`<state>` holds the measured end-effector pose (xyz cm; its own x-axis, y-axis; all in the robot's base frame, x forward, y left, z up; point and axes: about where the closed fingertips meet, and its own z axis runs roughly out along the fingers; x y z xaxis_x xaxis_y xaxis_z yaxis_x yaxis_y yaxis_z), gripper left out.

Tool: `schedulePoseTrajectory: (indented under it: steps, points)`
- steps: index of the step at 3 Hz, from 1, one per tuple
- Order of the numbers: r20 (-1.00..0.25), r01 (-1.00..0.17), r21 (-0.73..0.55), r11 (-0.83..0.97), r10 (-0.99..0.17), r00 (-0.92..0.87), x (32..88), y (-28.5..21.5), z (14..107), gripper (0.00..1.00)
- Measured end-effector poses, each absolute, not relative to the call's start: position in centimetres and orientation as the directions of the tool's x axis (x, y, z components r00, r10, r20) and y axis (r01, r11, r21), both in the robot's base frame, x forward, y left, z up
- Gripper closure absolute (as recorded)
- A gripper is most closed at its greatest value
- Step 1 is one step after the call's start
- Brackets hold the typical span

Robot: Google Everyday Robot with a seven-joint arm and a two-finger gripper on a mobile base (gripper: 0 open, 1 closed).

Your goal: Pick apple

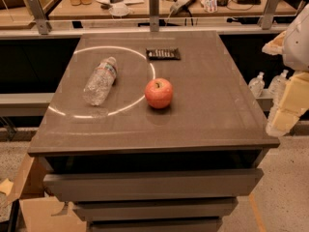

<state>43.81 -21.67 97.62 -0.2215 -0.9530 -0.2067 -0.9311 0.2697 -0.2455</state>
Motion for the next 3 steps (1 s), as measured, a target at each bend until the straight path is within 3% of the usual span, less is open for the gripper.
schedulePoseTrajectory:
  steps: [1,2,3]
  points:
    - [-0.207,-0.931,-0.246,0.27,-0.953,-0.221,43.8,-21.7,97.6,0.0]
    - [-0.303,-0.916,-0.249,0.316,-0.923,-0.236,44.1,-21.5,97.6,0.0]
    - [-0.495,-0.884,-0.251,0.394,-0.837,-0.233,45.3,-21.3,96.3,0.0]
